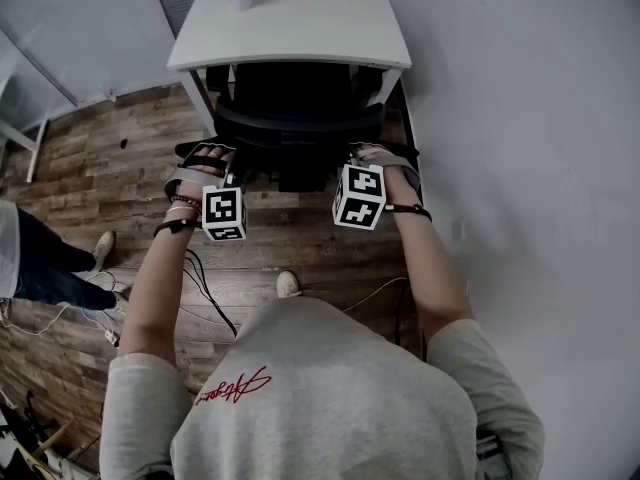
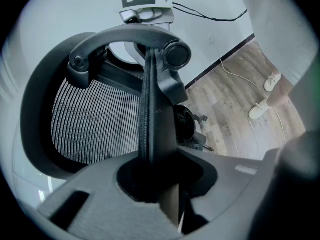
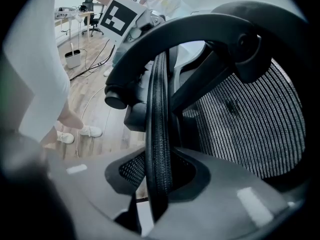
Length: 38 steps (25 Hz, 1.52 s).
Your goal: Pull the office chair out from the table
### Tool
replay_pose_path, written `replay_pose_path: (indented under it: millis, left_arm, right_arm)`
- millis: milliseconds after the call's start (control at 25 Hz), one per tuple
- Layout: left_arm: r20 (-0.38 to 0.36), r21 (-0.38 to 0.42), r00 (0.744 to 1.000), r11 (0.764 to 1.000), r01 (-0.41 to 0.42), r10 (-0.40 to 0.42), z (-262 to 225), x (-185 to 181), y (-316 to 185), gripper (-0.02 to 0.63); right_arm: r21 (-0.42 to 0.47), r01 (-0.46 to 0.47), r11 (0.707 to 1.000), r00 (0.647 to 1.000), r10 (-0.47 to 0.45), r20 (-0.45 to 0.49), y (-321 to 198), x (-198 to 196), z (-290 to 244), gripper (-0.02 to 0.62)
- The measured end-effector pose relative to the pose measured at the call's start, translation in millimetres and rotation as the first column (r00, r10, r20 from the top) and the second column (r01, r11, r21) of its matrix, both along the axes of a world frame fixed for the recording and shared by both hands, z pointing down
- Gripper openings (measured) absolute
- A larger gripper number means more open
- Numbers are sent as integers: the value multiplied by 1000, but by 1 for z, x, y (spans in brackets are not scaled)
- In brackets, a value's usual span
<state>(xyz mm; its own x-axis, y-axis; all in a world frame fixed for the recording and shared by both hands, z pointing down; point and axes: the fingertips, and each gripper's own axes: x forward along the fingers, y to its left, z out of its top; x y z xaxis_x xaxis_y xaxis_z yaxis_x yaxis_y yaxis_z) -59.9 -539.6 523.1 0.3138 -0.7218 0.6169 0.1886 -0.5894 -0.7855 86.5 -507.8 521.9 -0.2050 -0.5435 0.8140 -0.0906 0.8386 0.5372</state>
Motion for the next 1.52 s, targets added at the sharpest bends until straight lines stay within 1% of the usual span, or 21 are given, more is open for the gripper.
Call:
replay_pose_path:
  millis: [360,1520]
  left_arm:
    - [1,7,1000,1000,2,-2,1,9,12,67]
    - [2,19,1000,1000,20,-20,1,9,71,67]
  right_arm:
    - [-2,2,1000,1000,-2,-1,11,9,2,103]
    - [14,30,999,1000,-29,-3,69,10,0,103]
